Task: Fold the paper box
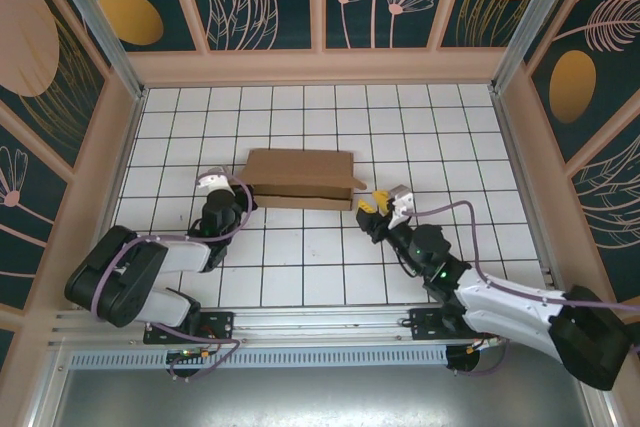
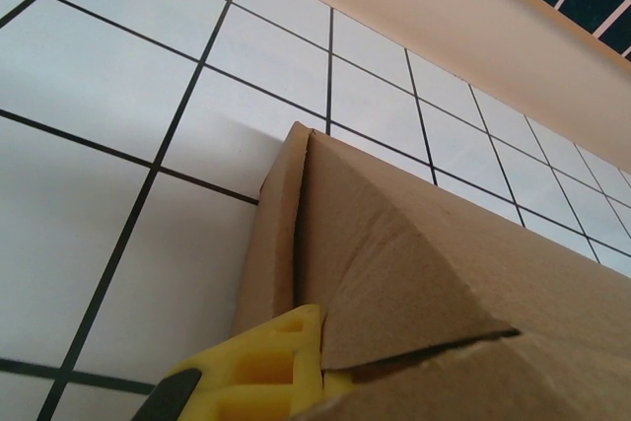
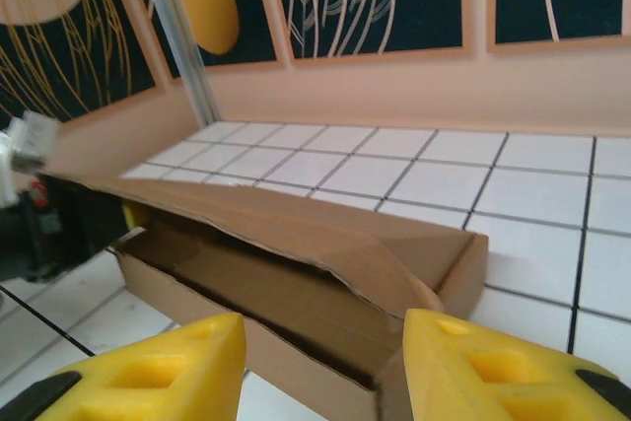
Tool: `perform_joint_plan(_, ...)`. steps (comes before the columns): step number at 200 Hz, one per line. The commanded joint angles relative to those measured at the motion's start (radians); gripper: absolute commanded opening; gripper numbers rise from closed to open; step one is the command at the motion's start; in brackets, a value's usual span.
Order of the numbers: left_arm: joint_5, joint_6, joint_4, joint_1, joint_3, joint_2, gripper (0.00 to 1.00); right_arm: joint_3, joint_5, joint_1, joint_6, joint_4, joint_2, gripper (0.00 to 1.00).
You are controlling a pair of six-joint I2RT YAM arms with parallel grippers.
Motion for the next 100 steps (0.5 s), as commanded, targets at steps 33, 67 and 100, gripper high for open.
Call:
perform_joint_plan(33,0.059,0.013,-0.147,-0.034,0.071,0.093,0.01,0.329,0.028,-0.091,-0.02,-0.322,0.066,0.42)
perform_joint_plan(67,0.049,0.092,-0.154,-0.096,0.098,0.119,0.06,0.579,-0.074,-0.194,0.093,-0.474,0.332,0.34)
perform_joint_plan(100,0.006,0.097,-0.207,-0.117,0.093,0.096,0.19,0.757,-0.096,-0.228,0.132,-0.631,0.582,0.37)
